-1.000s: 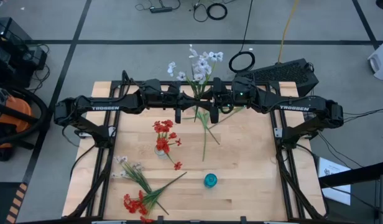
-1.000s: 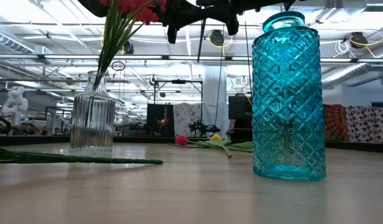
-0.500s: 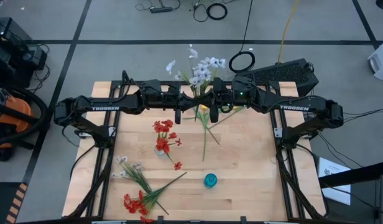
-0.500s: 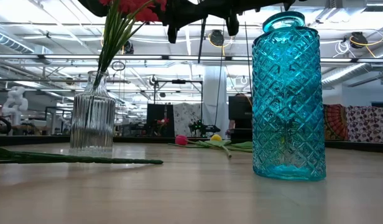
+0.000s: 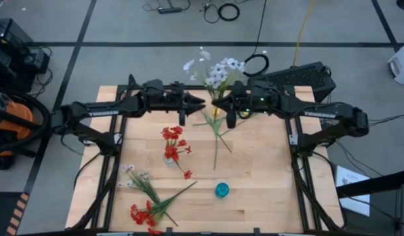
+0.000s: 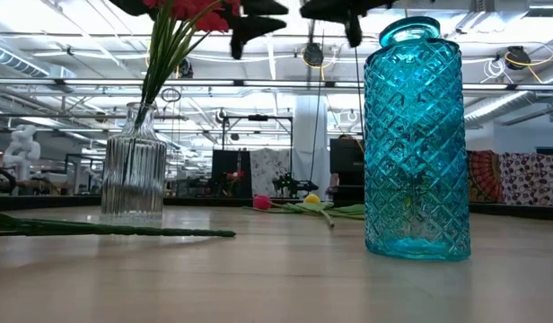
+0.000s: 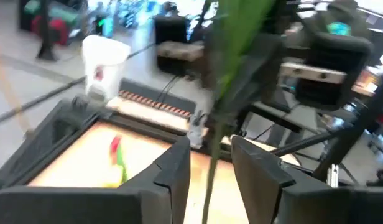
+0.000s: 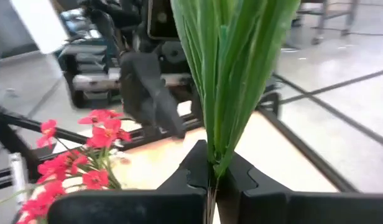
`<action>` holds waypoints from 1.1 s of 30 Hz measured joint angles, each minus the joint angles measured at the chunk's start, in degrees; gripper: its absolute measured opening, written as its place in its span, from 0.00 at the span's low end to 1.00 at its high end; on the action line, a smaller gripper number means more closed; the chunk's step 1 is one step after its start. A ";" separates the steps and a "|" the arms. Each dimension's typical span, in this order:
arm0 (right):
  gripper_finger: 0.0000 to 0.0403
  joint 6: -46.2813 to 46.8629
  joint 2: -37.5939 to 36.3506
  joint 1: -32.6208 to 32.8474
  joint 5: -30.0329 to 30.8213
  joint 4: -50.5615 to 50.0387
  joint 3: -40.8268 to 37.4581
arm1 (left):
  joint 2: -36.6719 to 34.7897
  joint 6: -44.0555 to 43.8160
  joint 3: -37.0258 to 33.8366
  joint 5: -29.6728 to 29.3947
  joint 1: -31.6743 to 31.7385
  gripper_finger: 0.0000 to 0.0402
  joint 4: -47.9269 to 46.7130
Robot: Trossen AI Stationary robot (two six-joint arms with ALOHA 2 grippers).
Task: Sort flowers into vase by color
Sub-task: Put the top white flowers into the blue vase
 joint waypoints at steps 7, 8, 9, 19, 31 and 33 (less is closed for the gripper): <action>0.00 -0.72 -5.41 6.53 9.12 -6.97 0.00 | -8.31 -2.17 0.00 -0.88 3.85 0.31 -12.92; 0.00 -0.36 -5.99 7.91 10.61 -7.42 0.00 | -9.40 -0.64 0.00 -0.92 4.03 0.31 -14.68; 0.00 0.27 -6.61 9.35 12.03 -7.99 0.00 | -10.45 1.04 0.00 -0.97 4.09 0.31 -16.24; 0.00 12.62 -5.92 28.07 34.40 -13.02 -0.02 | -25.17 9.40 -8.31 -6.76 4.18 0.31 -21.69; 0.00 30.06 1.61 44.41 52.71 -9.82 -0.02 | -37.69 4.98 -20.65 -7.14 4.13 0.31 -23.42; 0.00 32.06 3.02 46.16 53.76 -9.14 -0.02 | -38.61 4.88 -21.49 -7.12 4.13 0.31 -23.94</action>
